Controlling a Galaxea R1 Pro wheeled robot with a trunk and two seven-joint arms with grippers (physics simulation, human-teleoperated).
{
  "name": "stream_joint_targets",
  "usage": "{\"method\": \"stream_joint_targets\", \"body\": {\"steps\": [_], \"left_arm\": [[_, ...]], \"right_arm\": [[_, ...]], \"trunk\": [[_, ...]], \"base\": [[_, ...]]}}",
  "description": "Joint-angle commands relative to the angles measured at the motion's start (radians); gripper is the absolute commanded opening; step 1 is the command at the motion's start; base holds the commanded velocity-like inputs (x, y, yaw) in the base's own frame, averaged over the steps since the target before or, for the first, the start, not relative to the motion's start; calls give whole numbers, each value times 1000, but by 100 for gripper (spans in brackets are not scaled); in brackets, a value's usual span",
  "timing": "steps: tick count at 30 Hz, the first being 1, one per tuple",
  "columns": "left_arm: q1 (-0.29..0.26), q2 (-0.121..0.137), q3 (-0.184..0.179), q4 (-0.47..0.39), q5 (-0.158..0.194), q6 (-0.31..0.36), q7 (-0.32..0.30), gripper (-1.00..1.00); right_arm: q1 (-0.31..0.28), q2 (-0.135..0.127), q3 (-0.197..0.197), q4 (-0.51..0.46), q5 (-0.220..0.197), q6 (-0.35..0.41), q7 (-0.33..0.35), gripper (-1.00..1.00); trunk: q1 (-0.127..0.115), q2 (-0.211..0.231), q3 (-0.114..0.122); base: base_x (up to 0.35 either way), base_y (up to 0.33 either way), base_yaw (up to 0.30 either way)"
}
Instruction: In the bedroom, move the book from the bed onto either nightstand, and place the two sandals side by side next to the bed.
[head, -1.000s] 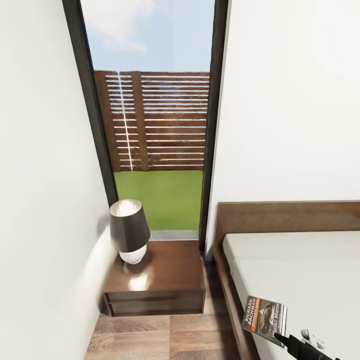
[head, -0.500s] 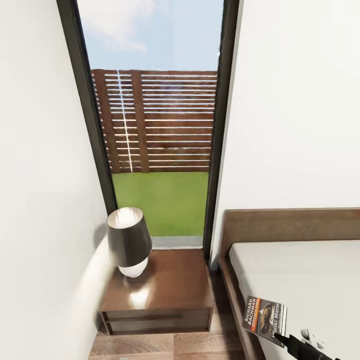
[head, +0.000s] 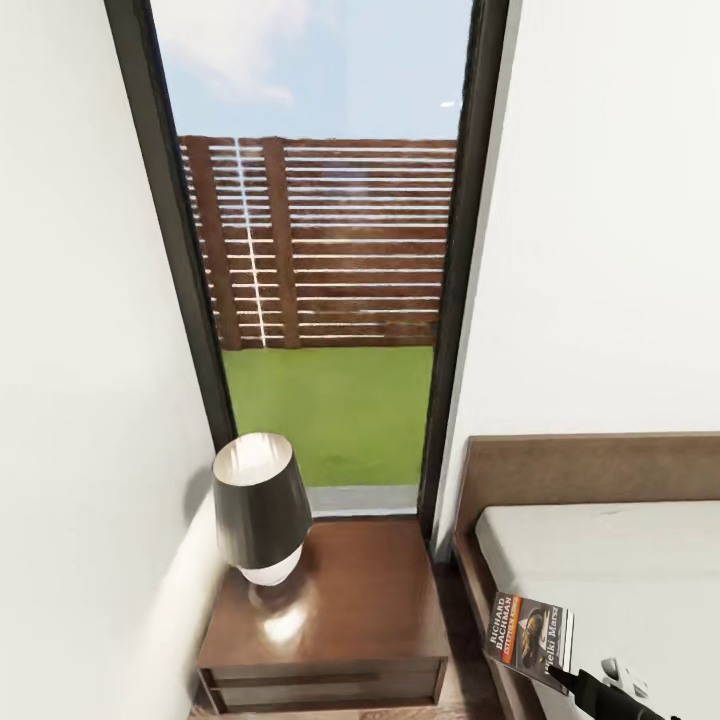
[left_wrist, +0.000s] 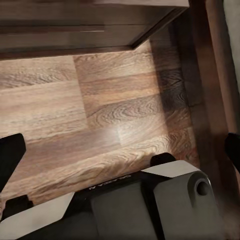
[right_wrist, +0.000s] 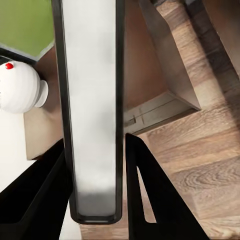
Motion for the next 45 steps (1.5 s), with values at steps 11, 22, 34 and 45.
{"method": "stream_joint_targets", "body": {"steps": [11,22,34,45], "left_arm": [[-1,0,-9,1,7,-4,-3,100],[-1,0,-9,1,7,-4,-3,100],[-1,0,-9,1,7,-4,-3,100],[-1,0,-9,1,7,-5,-3,100]], "right_arm": [[-1,0,-6,-1,-9,11,4,-100],[-1,0,-6,-1,-9,11,4,-100],[-1,0,-6,-1,-9,11,4,-100],[-1,0,-5,-1,-9,11,5,-100]], "trunk": [[1,-2,-2],[1,-2,-2],[1,-2,-2],[1,-2,-2]], "base": [[322,16,0],[137,0,0],[272,0,0],[132,0,0]]}}
